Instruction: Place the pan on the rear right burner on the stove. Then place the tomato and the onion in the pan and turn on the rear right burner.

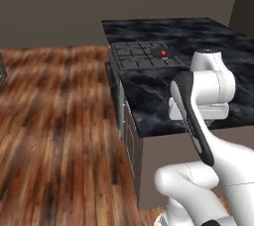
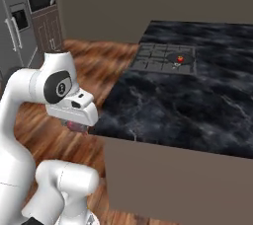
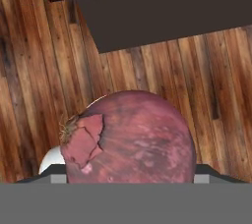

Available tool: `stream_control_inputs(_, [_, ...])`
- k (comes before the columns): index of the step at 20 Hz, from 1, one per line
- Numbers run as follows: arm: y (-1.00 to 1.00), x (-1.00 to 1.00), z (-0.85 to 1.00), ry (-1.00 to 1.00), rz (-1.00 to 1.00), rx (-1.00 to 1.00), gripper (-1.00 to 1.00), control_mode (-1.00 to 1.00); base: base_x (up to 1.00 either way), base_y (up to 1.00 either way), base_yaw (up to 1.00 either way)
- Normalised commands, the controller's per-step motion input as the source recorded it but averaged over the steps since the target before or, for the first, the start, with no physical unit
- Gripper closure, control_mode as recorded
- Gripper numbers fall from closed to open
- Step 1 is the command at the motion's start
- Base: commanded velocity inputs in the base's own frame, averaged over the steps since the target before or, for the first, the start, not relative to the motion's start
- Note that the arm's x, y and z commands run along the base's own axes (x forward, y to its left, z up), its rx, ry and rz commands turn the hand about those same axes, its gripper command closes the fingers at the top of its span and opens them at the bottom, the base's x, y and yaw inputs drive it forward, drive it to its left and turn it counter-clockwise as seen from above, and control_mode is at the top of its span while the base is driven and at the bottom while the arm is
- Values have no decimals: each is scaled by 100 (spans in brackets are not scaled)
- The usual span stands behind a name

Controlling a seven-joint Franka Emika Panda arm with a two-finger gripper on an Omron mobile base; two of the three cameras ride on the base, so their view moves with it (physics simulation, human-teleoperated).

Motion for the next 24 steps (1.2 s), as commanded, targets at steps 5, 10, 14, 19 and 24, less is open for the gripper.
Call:
stream_control_inputs(5, [0,0,0,0,0,0,100,100,0,100,0])
stream_control_inputs(10, [0,0,0,0,0,0,100,100,3,100,0])
stream_control_inputs(14, [0,0,0,0,0,0,100,100,37,79,0])
stream_control_inputs(19, [0,0,0,0,0,0,100,100,79,43,0])
stream_control_inputs(24, [0,0,0,0,0,0,100,100,98,27,-1])
